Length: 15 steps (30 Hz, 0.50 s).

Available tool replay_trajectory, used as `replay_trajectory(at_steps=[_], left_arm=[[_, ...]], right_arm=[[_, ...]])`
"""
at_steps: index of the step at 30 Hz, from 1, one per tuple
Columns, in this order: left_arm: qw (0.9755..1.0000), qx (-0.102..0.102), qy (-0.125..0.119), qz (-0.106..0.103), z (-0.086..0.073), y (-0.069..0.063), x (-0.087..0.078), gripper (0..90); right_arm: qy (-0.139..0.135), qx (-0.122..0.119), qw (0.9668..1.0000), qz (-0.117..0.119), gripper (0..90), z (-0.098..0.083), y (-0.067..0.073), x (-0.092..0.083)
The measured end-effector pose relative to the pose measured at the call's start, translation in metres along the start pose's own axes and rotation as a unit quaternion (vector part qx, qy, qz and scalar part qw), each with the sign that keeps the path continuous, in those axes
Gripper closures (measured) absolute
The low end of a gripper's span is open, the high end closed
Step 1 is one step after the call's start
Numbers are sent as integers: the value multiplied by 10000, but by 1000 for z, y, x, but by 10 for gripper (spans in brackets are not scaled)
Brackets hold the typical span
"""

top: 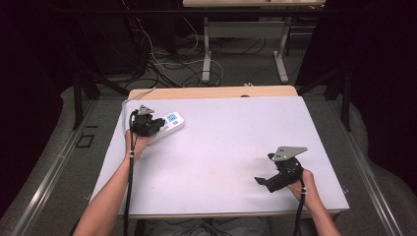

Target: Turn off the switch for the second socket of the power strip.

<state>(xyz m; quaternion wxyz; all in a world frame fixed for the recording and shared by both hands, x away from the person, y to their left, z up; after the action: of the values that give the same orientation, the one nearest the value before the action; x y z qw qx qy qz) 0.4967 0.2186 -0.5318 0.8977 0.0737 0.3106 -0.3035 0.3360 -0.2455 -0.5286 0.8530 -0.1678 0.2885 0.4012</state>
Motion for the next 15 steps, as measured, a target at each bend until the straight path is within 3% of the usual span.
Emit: replay_trajectory(at_steps=[4,15], left_arm=[[10000,42,-53,-6,1,0,1,897],[9999,108,52,-33,0,-2,11,900]], right_arm=[[4,19,10000,-26,0,0,1,0],[5,-30,10000,-20,0,1,0,2]])
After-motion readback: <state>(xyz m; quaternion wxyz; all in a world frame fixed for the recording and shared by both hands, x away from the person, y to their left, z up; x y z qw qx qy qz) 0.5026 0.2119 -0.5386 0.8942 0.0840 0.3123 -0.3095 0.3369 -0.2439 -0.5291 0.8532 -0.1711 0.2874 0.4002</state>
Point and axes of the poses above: each handheld gripper's, and its own axes: x roughly forward along the jaws, z roughly out of its top, y roughly to its left, the point moved 1 cm from there along x, roughly forward along the jaws, and after that the axes turned 4 degrees about -z, right-handed, at the moved point
